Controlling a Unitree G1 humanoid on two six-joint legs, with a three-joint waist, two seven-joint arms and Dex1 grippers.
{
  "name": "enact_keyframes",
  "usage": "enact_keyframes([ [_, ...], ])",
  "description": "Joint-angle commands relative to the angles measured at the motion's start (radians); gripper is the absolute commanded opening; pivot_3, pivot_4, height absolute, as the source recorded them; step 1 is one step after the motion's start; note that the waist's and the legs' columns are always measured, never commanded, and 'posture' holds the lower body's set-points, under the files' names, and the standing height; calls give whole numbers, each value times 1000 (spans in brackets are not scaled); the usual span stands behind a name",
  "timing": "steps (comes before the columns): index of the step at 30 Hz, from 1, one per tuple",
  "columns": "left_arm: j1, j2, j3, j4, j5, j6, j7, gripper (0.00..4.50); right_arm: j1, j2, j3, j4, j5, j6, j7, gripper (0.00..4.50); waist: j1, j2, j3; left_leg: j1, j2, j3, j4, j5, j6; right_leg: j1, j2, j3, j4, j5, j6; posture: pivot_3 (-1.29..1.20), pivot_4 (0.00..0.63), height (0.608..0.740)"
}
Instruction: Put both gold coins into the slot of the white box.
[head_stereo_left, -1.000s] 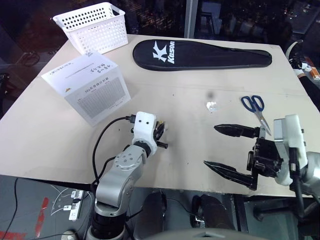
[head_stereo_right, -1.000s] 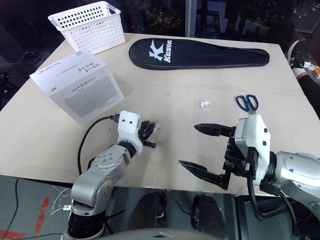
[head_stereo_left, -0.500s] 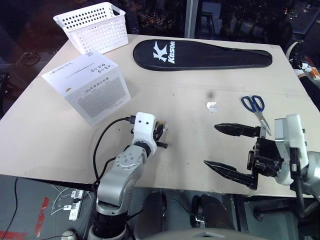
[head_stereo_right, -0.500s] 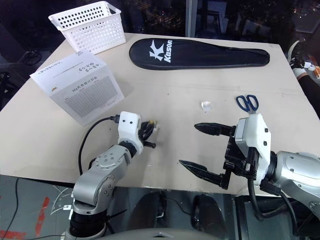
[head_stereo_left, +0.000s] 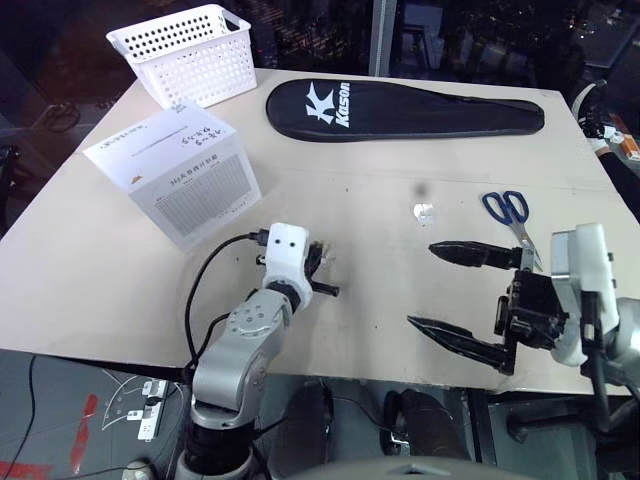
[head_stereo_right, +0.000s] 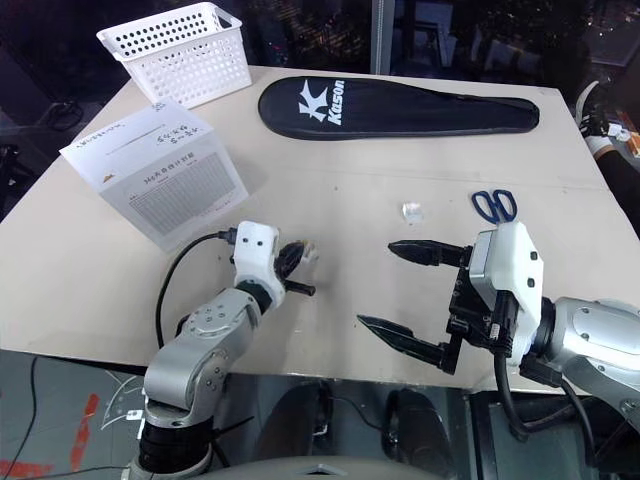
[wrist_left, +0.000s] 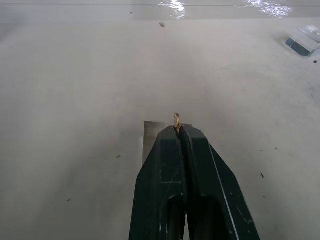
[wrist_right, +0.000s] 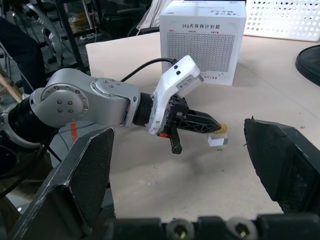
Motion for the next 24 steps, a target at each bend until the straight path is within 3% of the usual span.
enact_keyframes([
  [1, -26, 6, 172, -40, -203, -5, -142, 71, -17, 1, -9, -10, 2, -19, -10, 4500, 0, 0, 0, 0, 0, 0, 0, 0, 0, 0, 0, 0, 0, 0, 0, 0, 150, 740],
  [4, -48, 68, 331, -28, -446, 52, -305, 71, -35, 17, 15, 2, -23, -24, -13, 4500, -2, 0, 0, 0, 1, 0, 0, 0, 0, 0, 0, -1, 0, 0, -1, 0, 150, 740],
  [8, -106, 202, 444, 58, -606, 119, -405, 71, -84, 56, 68, 29, -66, -26, -25, 4500, -2, 1, 0, 0, 0, -1, 1, 0, 0, 0, 1, -1, 0, 0, -1, 0, 150, 740],
  [12, -141, 302, 465, 123, -645, 113, -451, 71, -119, 90, 110, 41, -113, -29, -24, 4500, -1, 1, 0, 0, 0, 0, 1, 0, 0, 1, 1, -2, 0, 0, 0, 0, 150, 740],
  [17, -131, 362, 431, 137, -618, 68, -468, 71, -144, 122, 145, 56, -167, -33, -10, 4500, -1, 1, 0, 0, 0, 0, 1, 0, 0, 1, 1, -1, 0, 0, -1, 0, 150, 740],
  [20, -107, 364, 402, 105, -612, 61, -455, 905, -157, 135, 155, 62, -187, -34, -2, 4500, -2, 1, 0, 0, 0, 0, 1, 0, 0, 0, 1, 0, 0, -1, -1, 0, 150, 740],
  [24, -65, 375, 266, 42, -446, -36, -384, 2756, -166, 145, 157, 64, -200, -28, 7, 4500, 0, 1, 0, 0, 0, 0, 1, 0, 0, 0, 0, 0, 0, -1, -2, 0, 150, 740],
])
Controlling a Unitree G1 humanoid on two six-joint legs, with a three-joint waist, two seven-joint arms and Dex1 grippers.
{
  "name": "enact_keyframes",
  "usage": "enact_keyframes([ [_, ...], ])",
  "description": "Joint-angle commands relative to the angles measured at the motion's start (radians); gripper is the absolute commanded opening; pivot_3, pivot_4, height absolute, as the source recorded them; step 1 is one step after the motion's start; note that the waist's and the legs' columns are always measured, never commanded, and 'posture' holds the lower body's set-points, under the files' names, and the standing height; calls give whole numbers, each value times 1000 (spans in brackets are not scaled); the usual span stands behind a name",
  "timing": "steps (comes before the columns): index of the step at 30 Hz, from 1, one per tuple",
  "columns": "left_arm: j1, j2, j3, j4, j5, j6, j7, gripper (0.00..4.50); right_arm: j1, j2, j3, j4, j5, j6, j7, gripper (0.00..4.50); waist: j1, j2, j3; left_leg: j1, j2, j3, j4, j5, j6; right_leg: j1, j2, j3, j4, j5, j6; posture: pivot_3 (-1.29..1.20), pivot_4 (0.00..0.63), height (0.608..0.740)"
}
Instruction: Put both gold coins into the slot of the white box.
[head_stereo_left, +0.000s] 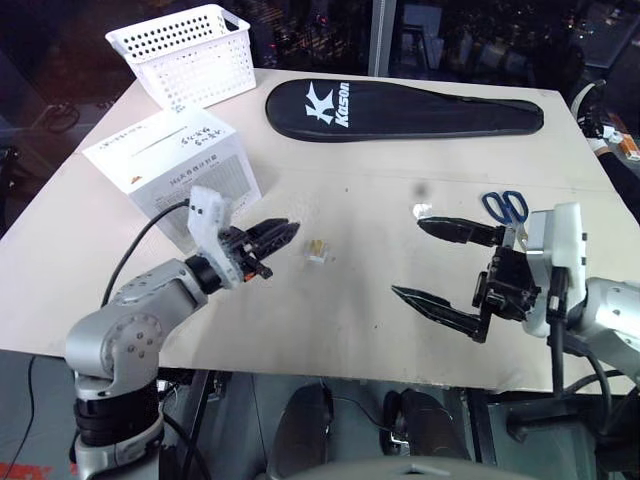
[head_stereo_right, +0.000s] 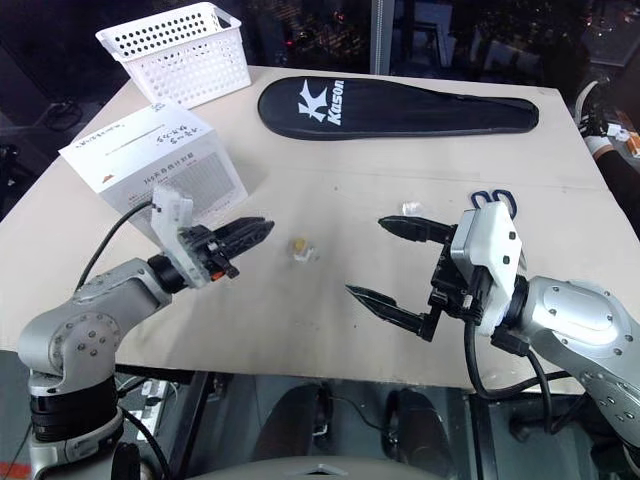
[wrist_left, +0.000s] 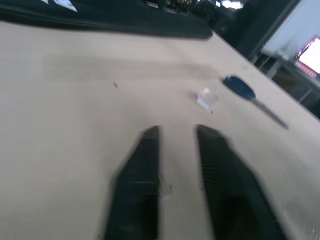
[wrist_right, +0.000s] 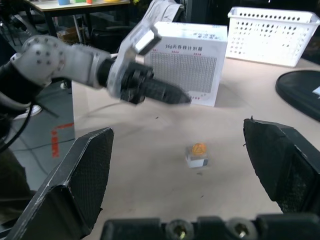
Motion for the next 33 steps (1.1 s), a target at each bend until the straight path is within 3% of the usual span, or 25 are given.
enact_keyframes([
  [1, 21, -3, -101, -83, 116, -80, 73, 2756, -13, 7, -7, -12, -10, -17, 10, 4500, 1, 0, 0, 0, 0, 0, 0, 0, 0, 0, 0, 0, 0, 0, 0, 0, 150, 740],
  [4, 40, -73, -195, -93, 212, -84, 200, 2756, -6, 5, -13, -18, -10, -11, 12, 4500, 1, 0, 0, 0, 0, 0, 0, 0, 0, 0, -1, 0, 0, 0, 0, 0, 150, 740],
  [7, 48, -111, -215, -102, 236, -87, 235, 1766, 8, 3, -19, -27, -10, -11, 13, 4500, 0, 0, 0, 0, 0, 0, 0, 0, 0, 0, -1, 0, 0, 0, 0, 0, 150, 740],
  [9, 58, -120, -231, -107, 255, -88, 250, 779, 23, 2, -24, -33, -13, -13, 15, 4500, 0, 0, 0, 0, 0, 0, 0, 0, 0, 0, 0, 0, 0, 0, 0, 0, 150, 740],
  [20, 88, -160, -283, -145, 330, -163, 279, 779, 84, -3, -54, -75, -11, -19, 12, 4500, 0, 0, 0, 0, 0, 0, 0, 0, 0, 0, -1, 0, 0, 0, 0, 0, 150, 740],
  [33, 144, -213, -336, -215, 423, -152, 370, 779, 114, -58, -120, -116, 121, 4, -48, 4500, 1, 0, 0, 0, 0, 0, 0, 0, 0, 0, -1, 0, 0, 0, 0, 0, 150, 740],
])
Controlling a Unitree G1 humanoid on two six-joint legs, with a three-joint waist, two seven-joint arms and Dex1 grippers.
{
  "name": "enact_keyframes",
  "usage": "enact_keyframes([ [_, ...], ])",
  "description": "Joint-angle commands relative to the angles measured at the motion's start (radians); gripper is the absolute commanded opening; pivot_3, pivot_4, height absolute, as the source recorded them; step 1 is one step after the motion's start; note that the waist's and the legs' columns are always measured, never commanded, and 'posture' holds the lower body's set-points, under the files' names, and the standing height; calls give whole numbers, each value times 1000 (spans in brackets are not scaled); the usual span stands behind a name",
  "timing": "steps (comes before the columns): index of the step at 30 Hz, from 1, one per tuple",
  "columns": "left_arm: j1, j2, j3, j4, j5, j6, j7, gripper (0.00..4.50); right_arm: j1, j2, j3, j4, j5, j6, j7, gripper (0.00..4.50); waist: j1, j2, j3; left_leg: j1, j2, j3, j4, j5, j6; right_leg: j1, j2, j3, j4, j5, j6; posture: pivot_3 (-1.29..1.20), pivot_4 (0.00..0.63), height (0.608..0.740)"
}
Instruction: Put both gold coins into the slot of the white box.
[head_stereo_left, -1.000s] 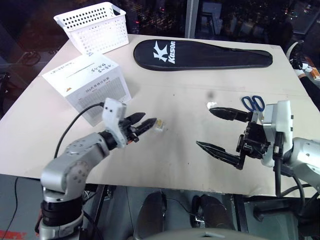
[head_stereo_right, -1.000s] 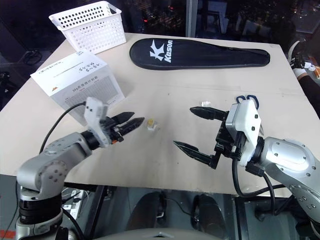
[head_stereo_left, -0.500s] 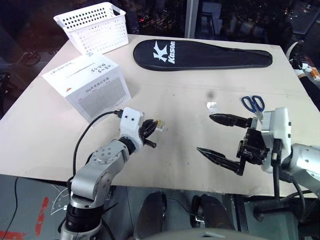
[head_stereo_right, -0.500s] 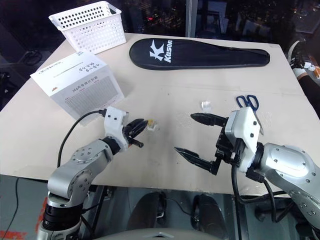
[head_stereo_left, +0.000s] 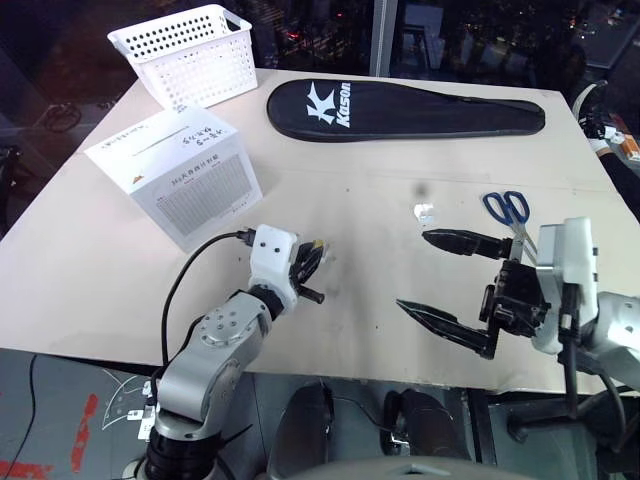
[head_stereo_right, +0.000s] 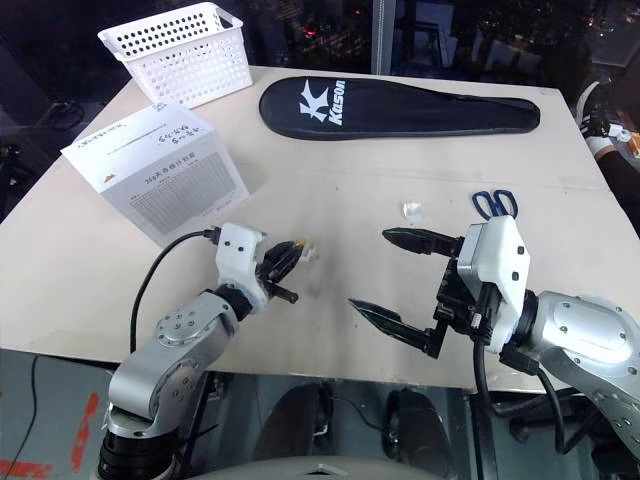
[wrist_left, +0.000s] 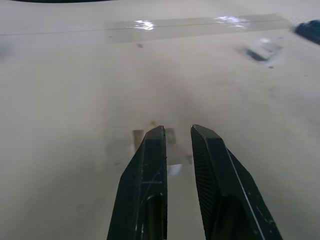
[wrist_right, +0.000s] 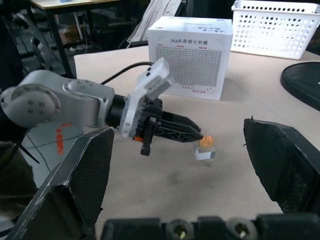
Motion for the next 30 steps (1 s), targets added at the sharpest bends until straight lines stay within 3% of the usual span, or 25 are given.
enact_keyframes([
  [1, -5, -11, -5, -42, 27, -7, 24, 779, 19, -17, -47, -45, 40, -10, -23, 4500, 1, 0, 0, 0, 0, 0, 0, 0, 0, 0, 0, 0, 0, 0, 0, 0, 150, 740],
  [30, -69, -73, 5, 29, 46, 85, 65, 779, 56, -20, -30, -67, 39, -34, -59, 4500, 0, 0, 0, 0, 0, 0, 0, 0, 0, 0, 1, 0, 0, 0, 0, 0, 150, 740],
])
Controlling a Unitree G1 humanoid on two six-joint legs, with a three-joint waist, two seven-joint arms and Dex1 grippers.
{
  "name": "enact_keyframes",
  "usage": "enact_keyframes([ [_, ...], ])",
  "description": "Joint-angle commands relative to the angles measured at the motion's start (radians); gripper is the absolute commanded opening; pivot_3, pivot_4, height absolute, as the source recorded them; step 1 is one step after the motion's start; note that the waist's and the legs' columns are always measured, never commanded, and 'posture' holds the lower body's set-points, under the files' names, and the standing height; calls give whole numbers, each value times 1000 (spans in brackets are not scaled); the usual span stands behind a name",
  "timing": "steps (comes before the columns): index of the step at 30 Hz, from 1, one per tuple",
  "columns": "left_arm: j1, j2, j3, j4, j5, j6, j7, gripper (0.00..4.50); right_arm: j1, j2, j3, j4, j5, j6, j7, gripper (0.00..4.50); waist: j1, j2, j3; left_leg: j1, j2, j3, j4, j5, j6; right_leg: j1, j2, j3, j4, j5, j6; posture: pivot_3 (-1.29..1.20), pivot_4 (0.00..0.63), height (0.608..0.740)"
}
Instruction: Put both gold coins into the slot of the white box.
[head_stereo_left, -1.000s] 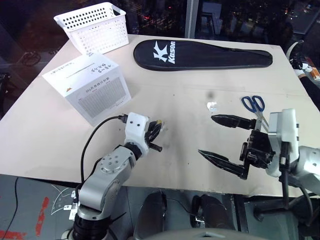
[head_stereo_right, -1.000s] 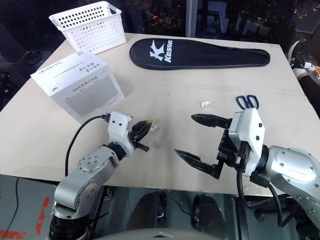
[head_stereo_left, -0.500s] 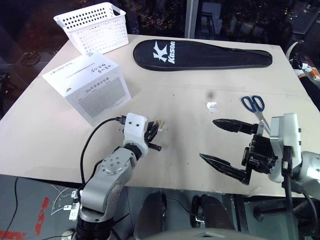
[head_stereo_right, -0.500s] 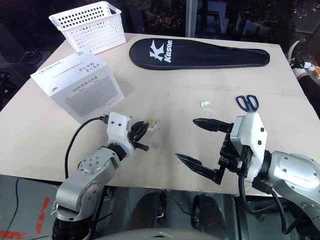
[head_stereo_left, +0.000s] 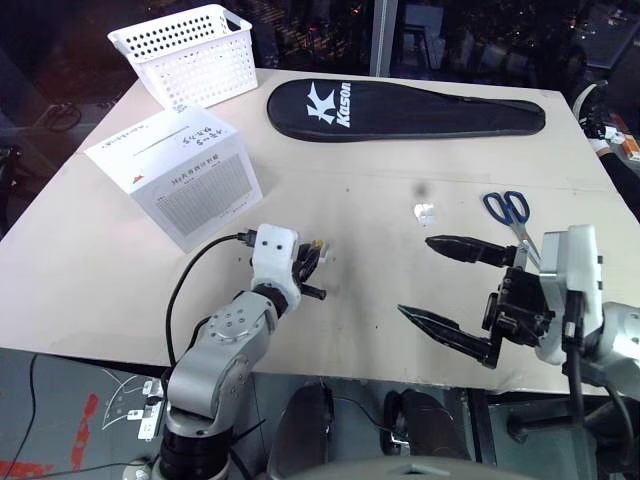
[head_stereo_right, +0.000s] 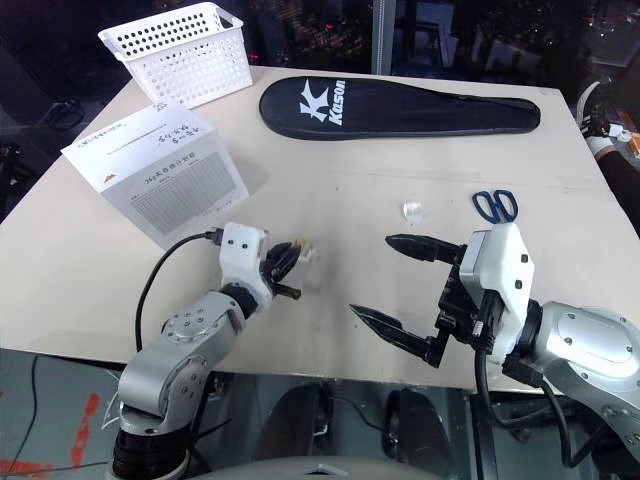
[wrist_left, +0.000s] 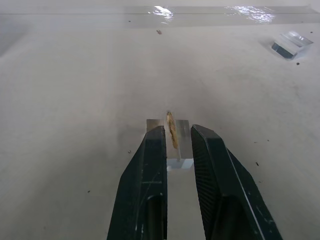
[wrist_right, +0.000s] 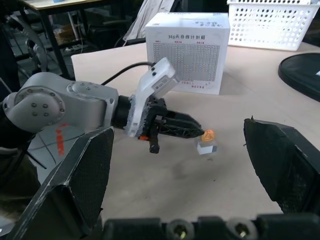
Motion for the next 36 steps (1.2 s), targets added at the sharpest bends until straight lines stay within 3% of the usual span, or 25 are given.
enact_keyframes([
  [1, -23, -9, -5, 1, 15, -4, 5, 779, 6, 0, -13, -32, 0, -30, -1, 4500, 0, 0, 0, 0, 0, 0, 0, 0, 0, 0, 0, 0, 0, 0, 0, 0, 150, 740],
  [21, -35, -19, -24, 43, 39, -20, -16, 779, 4, -9, -6, -32, -1, -42, -16, 4500, 0, 0, 0, 0, 0, 0, 0, 0, 0, 0, 0, 0, 0, 0, 0, 0, 150, 740],
  [23, -39, -22, -22, 50, 42, -24, -15, 108, 4, -10, -6, -32, -2, -42, -16, 4500, 0, 0, 0, 0, 0, 0, 0, 0, 0, 0, 0, 0, 0, 0, 0, 0, 150, 740],
  [24, -41, -23, -21, 53, 44, -26, -16, 38, 4, -10, -6, -32, -2, -42, -16, 4500, 0, 0, 0, 0, 0, 0, 0, 0, 0, 0, 0, 0, 0, 0, 0, 0, 150, 740],
  [36, -43, -41, 27, 56, 5, -63, -52, 38, -4, -6, -3, -29, -7, -36, -18, 4500, 0, 0, 0, 0, 0, 0, 0, 0, 0, 0, 0, 0, 0, 0, 0, 0, 150, 740],
])
